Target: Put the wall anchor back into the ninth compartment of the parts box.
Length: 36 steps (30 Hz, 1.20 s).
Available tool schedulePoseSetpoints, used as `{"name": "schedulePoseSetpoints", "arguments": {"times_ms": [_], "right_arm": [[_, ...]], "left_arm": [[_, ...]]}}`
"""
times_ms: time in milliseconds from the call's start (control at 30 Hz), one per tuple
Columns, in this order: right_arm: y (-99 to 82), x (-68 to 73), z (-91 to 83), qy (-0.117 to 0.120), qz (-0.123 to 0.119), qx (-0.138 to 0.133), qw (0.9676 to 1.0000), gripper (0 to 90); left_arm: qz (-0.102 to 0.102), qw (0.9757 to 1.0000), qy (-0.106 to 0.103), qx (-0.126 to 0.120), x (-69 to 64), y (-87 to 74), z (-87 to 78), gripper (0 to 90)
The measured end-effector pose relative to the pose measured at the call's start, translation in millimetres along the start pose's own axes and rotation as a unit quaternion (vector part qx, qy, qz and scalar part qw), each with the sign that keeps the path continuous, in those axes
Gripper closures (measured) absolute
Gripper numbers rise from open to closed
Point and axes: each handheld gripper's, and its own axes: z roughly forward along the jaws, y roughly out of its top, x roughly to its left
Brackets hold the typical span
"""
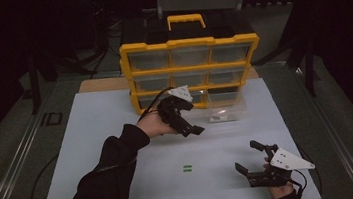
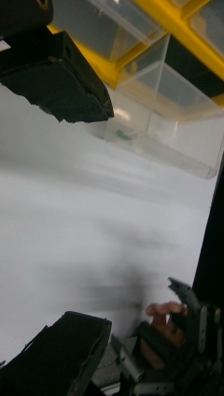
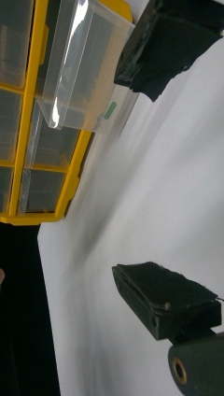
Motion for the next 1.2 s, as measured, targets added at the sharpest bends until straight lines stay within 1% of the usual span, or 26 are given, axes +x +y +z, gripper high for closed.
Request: {"name": "schedulePoseSetpoints", "arguments": {"times_ms": [33,133,167,200,433,500,533,600,633,700,1067,1200], "right_arm": [[0.1,0.3,0.1,0.0,0.0,0.0,1.0,8.2],[0.1,0.7,0.5,0.001,-0.002,0.001,1.0,8.2],[0.2,0.6,0.6,0.001,-0.002,0.001,1.0,8.2],[0.1,0.6,0.7,0.001,-0.002,0.001,1.0,8.2],[0.2,1.1,1.1,0.002,-0.003,0.002,1.0,8.2],[0.3,1.1,1.0,0.002,-0.004,0.001,1.0,8.2],[0.3,1.1,1.1,0.002,-0.004,0.001,1.0,8.2],[0.1,1.0,1.1,0.003,-0.002,0.002,1.0,8.2],[0.1,1.2,1.3,0.002,-0.003,0.002,1.0,8.2],[0.3,1.2,1.3,0.003,-0.004,0.001,1.0,8.2],[0.4,1.7,1.4,0.005,-0.004,0.001,1.0,8.2],[0.3,1.8,1.6,0.005,-0.004,0.002,1.0,8.2]], "left_arm": [[0.001,1.0,-0.004,0.001,-1.8,-1.9,-0.8,2.6],[0.005,1.0,-0.004,0.002,-7.1,-7.3,-3.3,2.6],[0.004,1.0,-0.002,0.002,-8.5,-9.0,-4.3,2.7],[0.006,1.0,-0.006,0.002,-9.7,-10.8,-5.3,2.7],[0.007,0.9999,-0.013,0.001,-19.7,-22.8,-8.0,2.7],[0.01,0.9998,-0.017,0.003,-23.3,-26.5,-7.9,2.7],[0.01,0.9998,-0.015,0.003,-25.1,-28.3,-7.7,2.7],[0.011,0.9997,-0.022,0.002,-28.2,-32.4,-7.3,2.7],[0.011,0.9997,-0.02,0.004,-29.6,-34.3,-7.0,2.7],[0.012,0.9997,-0.022,0.005,-32.1,-38.8,-6.2,2.7],[0.013,0.9995,-0.028,0.001,-41.2,-63.6,-1.0,3.4],[0.01,0.9995,-0.031,0.0,-44.1,-71.9,1.6,4.2]]}}
